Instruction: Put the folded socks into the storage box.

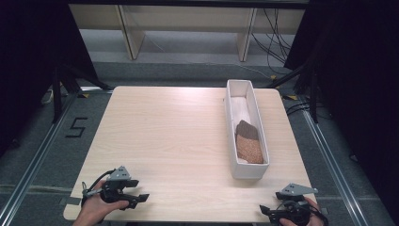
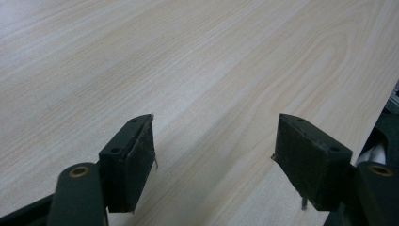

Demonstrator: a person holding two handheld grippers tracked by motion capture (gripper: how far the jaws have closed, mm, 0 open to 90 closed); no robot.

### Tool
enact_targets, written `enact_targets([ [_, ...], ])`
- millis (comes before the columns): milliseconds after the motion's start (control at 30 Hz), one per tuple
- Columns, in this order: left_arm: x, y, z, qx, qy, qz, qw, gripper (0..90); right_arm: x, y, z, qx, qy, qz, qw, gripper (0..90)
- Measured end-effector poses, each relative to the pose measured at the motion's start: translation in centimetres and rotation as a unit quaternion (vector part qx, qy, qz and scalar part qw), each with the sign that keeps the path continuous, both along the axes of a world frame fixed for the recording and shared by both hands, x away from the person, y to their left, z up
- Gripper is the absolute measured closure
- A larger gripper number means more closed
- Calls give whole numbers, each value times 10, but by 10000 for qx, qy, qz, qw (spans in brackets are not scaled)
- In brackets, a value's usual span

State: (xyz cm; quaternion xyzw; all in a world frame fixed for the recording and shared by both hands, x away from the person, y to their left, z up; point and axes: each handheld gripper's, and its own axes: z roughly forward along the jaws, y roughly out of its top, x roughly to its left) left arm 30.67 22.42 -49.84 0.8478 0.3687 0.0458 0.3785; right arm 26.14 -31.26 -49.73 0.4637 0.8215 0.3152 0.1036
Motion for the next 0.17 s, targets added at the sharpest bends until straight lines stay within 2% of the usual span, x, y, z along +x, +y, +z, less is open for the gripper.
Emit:
enact_targets([
  [67, -1, -1, 0, -83, -10, 113, 9999, 284, -1, 1, 0, 25, 1, -27, 10000, 187],
  [167, 0, 0, 0, 8, 3, 7, 10000, 284, 0, 0, 1, 14, 0, 15, 10000, 187],
])
